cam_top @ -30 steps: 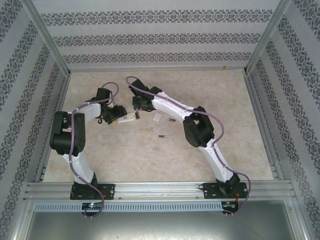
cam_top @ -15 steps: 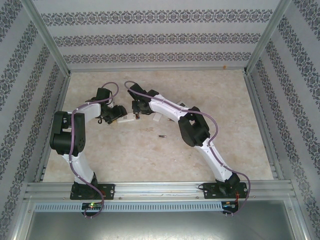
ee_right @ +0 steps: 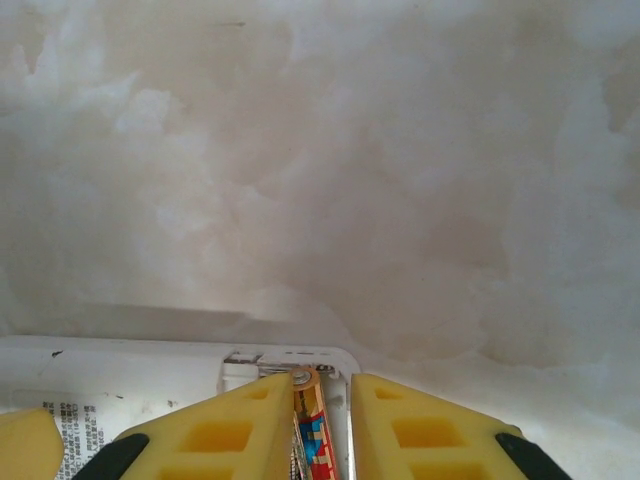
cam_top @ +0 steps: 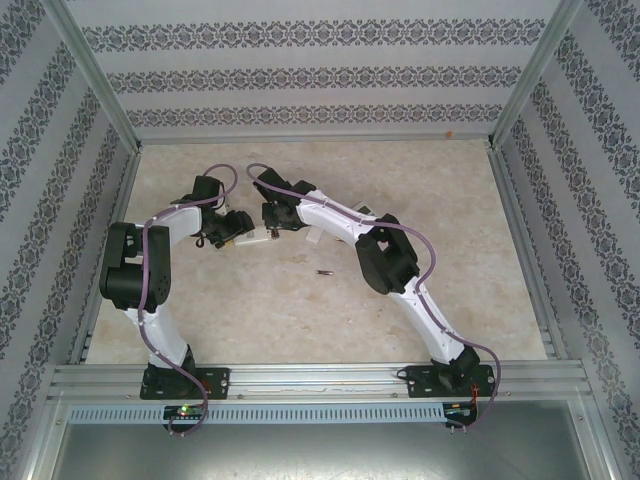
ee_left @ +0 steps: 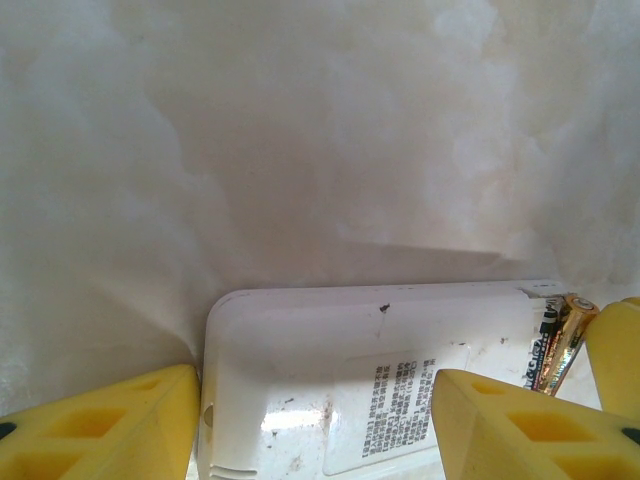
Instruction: Load the batteries into the remote control
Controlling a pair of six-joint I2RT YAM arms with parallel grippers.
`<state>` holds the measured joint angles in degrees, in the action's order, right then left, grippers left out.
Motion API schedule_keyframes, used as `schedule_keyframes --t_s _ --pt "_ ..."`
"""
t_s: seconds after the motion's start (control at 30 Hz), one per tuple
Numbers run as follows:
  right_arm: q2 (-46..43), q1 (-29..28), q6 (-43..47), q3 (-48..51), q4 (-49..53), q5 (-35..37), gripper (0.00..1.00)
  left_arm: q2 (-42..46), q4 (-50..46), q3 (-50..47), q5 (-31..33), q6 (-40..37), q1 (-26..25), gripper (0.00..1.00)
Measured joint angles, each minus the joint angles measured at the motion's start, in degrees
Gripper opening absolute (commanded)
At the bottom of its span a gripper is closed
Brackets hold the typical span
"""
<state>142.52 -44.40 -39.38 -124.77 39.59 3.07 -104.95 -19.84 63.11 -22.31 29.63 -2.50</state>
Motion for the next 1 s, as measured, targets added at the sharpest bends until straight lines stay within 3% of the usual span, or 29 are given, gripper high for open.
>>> schedule_keyframes --t_s 0.37,0.67,0.87,1.0 --pt "0.1 -0.1 0.4 0.0 0.0 -0.6 0.14 0.0 0.1 0.0 0.0 0.0 0.0 0.64" --pt "0.1 -0.5 0.9 0.0 0.1 -0.3 0.19 0.0 0.1 0.0 0.0 0.0 0.0 0.64" --pt "0.1 -1.0 1.6 0.5 -0.2 1.4 0.09 0.0 0.1 0.0 0.0 0.0 0.0 0.64" --pt "-0.5 -1.2 1.7 1.6 -0.9 2.2 0.1 0.0 0.1 0.0 0.0 0.0 0.0 0.64"
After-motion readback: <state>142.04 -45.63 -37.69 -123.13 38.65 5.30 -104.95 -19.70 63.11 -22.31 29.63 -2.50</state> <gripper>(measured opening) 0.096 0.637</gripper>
